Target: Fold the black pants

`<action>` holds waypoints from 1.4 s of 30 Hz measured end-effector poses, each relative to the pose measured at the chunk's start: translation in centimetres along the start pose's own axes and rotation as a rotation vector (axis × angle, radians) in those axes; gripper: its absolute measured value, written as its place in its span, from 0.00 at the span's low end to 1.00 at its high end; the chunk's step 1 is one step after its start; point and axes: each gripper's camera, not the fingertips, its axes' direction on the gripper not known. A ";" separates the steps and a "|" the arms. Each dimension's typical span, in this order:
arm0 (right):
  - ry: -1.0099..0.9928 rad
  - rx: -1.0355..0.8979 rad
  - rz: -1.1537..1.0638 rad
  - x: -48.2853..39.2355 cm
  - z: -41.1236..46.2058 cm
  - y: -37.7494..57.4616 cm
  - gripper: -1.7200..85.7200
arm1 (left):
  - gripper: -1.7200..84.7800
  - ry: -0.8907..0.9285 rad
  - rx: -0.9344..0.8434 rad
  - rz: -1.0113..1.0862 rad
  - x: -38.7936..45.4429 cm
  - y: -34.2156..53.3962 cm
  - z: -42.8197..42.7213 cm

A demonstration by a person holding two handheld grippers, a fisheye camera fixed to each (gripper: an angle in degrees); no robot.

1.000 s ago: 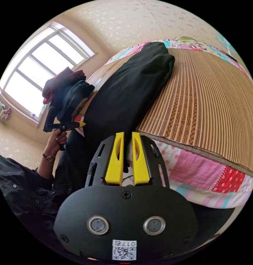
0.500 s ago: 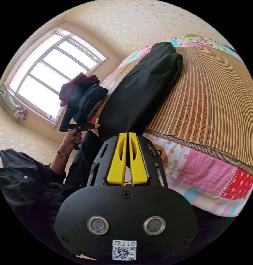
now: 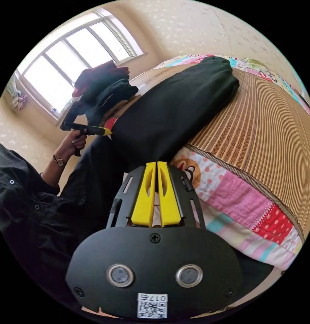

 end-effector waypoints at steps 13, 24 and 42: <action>-0.172 0.084 0.242 6.4 -0.1 -2.4 0.16 | 0.14 0.107 0.214 -0.037 -4.5 -1.8 -3.1; -0.253 0.040 0.345 6.5 4.9 -3.6 0.07 | 0.08 0.132 0.165 -0.121 -5.9 -2.0 2.5; -0.222 -0.289 0.139 3.7 1.8 -2.0 0.10 | 0.07 0.126 -0.383 0.040 -0.1 -2.9 9.7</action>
